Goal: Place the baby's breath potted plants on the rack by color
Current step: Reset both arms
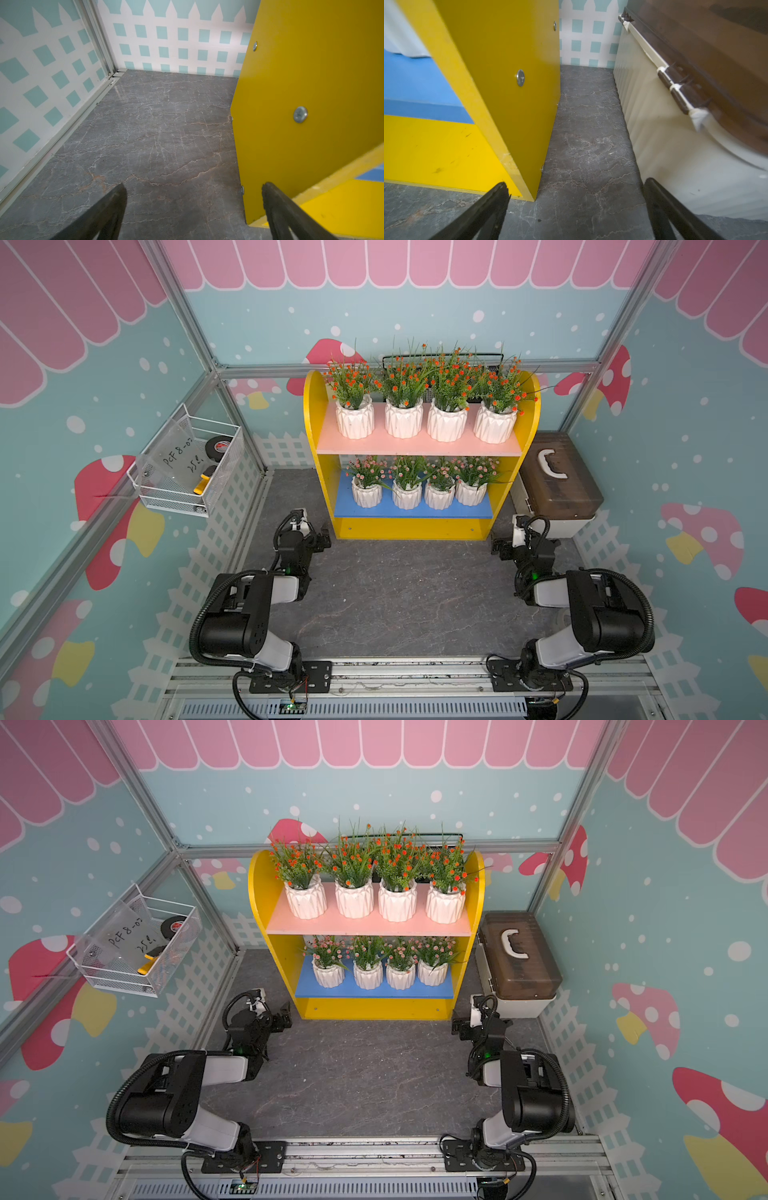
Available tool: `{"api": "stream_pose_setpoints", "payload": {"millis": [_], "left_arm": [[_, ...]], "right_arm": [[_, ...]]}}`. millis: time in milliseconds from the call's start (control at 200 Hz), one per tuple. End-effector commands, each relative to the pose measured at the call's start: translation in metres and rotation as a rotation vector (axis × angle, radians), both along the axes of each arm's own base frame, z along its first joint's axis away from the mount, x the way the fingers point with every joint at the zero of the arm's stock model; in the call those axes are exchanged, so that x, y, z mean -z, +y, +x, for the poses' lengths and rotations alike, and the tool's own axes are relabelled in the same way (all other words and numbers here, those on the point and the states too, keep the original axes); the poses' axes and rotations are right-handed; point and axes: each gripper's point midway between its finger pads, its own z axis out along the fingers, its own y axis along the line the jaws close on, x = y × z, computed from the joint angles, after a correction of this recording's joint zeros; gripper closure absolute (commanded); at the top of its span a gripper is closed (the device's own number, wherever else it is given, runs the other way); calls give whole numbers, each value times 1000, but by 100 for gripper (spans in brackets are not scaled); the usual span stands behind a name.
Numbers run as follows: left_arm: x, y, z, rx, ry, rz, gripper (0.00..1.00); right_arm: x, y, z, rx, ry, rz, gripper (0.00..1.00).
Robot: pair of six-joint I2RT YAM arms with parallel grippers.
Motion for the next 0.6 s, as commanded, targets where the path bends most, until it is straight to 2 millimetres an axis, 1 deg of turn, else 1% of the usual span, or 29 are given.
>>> {"api": "stream_pose_setpoints", "payload": {"millis": [0,595], "left_arm": [[-5,6,4,-29,-10,1,1],[-5,5,4,-27,-13,3,1]], "right_arm": [[-5,1,5,0,-6,-46,0],[-3,1,7,1,-1,-44,0]]}}
